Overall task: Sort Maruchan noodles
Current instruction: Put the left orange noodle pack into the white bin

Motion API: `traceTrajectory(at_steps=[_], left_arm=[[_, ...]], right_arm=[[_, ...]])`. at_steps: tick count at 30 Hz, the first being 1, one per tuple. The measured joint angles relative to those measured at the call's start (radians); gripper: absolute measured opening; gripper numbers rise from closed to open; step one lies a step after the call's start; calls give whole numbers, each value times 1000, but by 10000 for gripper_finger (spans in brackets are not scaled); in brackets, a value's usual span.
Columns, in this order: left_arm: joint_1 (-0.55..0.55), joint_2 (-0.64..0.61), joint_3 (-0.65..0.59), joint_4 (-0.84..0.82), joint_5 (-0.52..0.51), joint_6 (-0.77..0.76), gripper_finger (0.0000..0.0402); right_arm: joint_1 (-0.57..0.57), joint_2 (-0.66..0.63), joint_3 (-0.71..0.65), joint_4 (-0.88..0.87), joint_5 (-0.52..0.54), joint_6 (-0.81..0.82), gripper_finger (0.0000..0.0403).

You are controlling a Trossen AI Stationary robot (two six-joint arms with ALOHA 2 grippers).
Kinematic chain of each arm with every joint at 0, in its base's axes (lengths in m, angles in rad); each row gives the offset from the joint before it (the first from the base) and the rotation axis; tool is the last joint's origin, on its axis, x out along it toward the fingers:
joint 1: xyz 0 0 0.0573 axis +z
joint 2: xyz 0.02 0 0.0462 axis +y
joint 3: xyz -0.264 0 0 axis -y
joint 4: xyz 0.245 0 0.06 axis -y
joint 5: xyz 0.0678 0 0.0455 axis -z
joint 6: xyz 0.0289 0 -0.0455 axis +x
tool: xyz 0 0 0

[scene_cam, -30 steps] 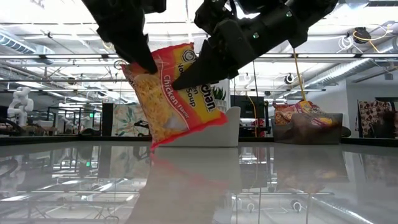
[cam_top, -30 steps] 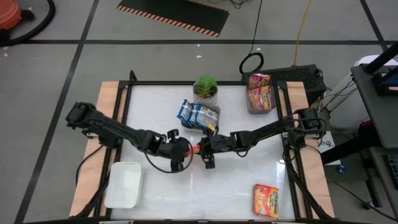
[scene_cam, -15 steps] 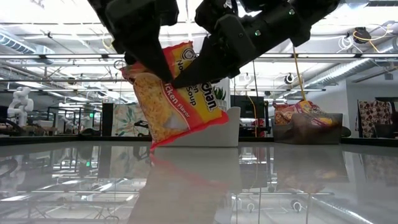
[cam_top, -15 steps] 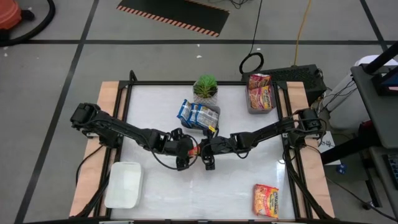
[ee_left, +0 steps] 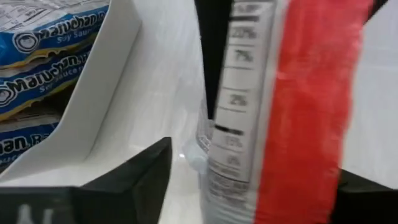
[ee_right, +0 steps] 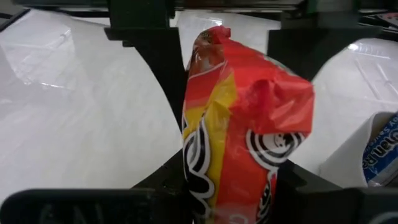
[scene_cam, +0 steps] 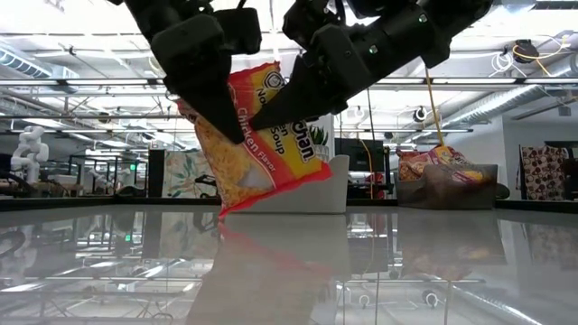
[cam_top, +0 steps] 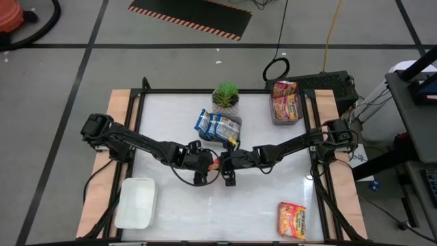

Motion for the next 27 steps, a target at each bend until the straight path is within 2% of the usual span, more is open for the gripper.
traceTrajectory(at_steps=[7,12,22,27], left_arm=[[9,-1,0,-2,5,17,173],[10,-2,0,-2,1,64,138],[11,-2,0,-2,-5,87,130],[0,-3,0,-14,-6,86,129]], right_arm=[[-2,0,0,2,8,-22,110],[-2,0,0,1,8,-31,110],[-2,-3,1,-13,5,-61,112],[6,-44,0,-84,24,-93,146]])
